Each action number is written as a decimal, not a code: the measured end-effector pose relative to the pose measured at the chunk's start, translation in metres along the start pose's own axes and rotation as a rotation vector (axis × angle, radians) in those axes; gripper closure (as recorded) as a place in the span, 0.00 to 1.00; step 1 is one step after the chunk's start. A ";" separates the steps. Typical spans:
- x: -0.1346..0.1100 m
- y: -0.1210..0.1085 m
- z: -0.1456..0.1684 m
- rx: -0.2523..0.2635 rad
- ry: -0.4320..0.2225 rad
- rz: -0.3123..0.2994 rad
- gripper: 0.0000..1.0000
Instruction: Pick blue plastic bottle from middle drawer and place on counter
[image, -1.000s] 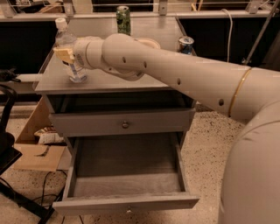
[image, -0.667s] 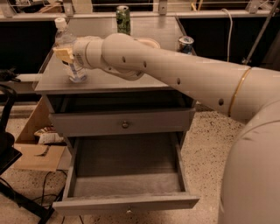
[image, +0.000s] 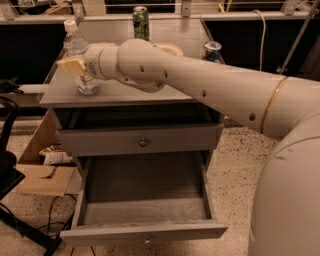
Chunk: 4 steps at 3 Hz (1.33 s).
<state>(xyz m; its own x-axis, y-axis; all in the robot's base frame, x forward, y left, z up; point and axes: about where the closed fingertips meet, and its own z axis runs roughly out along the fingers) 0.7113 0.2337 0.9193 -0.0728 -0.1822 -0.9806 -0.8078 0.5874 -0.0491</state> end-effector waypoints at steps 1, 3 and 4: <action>0.000 0.000 0.000 0.000 0.000 0.000 0.00; -0.076 0.028 -0.023 -0.114 -0.065 -0.130 0.00; -0.122 0.032 -0.058 -0.171 -0.063 -0.206 0.00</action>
Offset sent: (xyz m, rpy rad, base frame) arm -0.0121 0.0043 0.0264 0.0235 -0.0588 0.0721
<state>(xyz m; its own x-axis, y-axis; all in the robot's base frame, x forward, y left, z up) 0.6601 0.2295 1.0488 0.1355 -0.2321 -0.9632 -0.8891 0.4005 -0.2216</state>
